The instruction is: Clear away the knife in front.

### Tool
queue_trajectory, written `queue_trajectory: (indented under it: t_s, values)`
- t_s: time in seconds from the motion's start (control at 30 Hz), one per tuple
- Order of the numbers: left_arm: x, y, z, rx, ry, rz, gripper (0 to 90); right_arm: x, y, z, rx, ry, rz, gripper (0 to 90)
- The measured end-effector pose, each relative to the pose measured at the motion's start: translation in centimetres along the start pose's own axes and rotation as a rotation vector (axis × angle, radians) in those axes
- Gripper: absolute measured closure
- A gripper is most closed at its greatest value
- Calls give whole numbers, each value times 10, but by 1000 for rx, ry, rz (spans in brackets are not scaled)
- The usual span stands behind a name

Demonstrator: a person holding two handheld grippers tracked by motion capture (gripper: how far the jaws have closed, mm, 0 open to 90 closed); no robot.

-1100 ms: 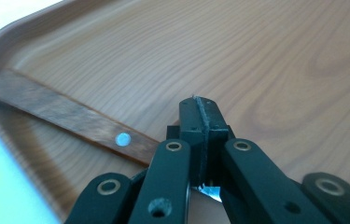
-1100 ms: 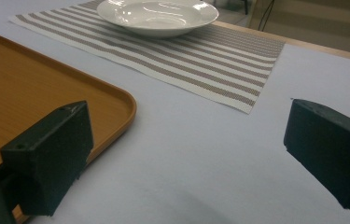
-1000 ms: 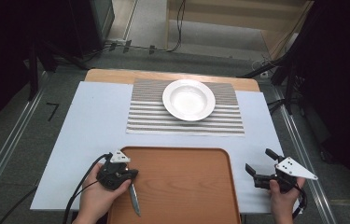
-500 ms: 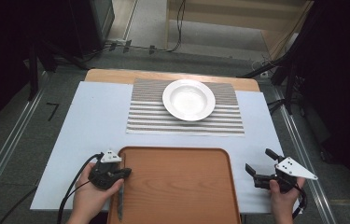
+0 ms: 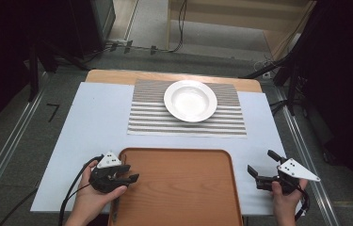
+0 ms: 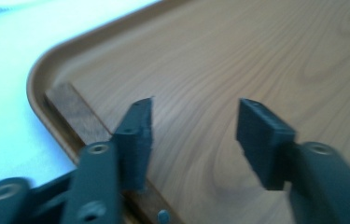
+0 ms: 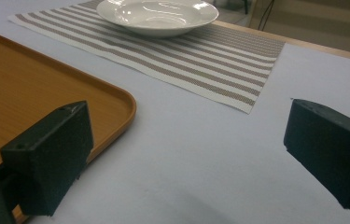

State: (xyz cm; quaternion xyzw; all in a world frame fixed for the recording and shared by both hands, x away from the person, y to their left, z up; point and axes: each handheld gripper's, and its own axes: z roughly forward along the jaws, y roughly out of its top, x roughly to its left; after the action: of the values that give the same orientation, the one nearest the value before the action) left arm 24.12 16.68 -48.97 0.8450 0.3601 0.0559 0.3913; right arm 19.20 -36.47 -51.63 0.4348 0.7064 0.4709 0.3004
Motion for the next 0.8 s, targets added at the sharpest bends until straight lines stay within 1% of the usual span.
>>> queue_trajectory:
  t_s: [0.07, 0.1, 0.13, 0.2, 0.23, 0.27, 0.3, 0.37, 0.43, 0.47, 0.5, 0.57, 0.6, 0.67, 0.7, 0.73, 0.77, 0.8]
  values:
    - [0, 1, -3, -36, 5, -9, 341, 0, 0, 0, 0, 0, 0, 3]
    - [1, 2, -5, -57, 22, -17, 288, 0, 0, 0, 0, 1, 0, 3]
    - [2, 2, -6, -63, 19, -19, 201, 0, 0, 0, 0, 1, 0, 3]
    - [5, 2, -10, -92, 6, -22, 99, 0, 0, 0, 0, 1, -1, 3]
    - [5, 1, -11, -110, 0, -24, 66, 0, 0, 0, -1, 2, -1, 3]
    - [6, 1, -13, -122, -4, -19, 23, 0, 0, 0, -1, 2, -1, 3]
    - [6, 1, -15, -130, -9, -13, 0, 0, 0, 0, -2, 1, -1, 3]
    - [7, 0, -20, -171, -17, -3, 0, 0, 0, 0, -1, 2, -1, 3]
    - [8, 0, -23, -194, -11, 2, 0, 0, 0, 0, -1, 1, -1, 3]
    - [9, 0, -24, -197, -9, -1, 0, 0, 0, 0, -1, 2, -2, 3]
    - [10, 0, -25, -207, 7, -6, 0, 0, 0, 0, -1, 0, -1, 3]
    - [12, -1, -27, -217, -4, -7, 0, 0, 0, 0, -1, 0, -1, 3]
    - [13, -2, -28, -222, 4, -7, 0, 0, 0, 0, -1, 0, -1, 3]
    - [15, -3, -31, -229, 5, 1, 0, 0, 0, 0, -1, 0, -2, 3]
    - [17, -3, -33, -236, 18, 5, 0, 0, 0, 0, -1, 0, 0, 3]
    - [19, -4, -34, -239, 16, 8, 0, 0, 0, 0, 0, 1, -1, 3]
    - [21, -4, -36, -249, 9, 3, 0, 0, 0, 0, -1, 0, -2, 3]
    - [23, -5, -38, -255, 16, -1, 0, 0, 0, 0, -1, 1, -1, 3]
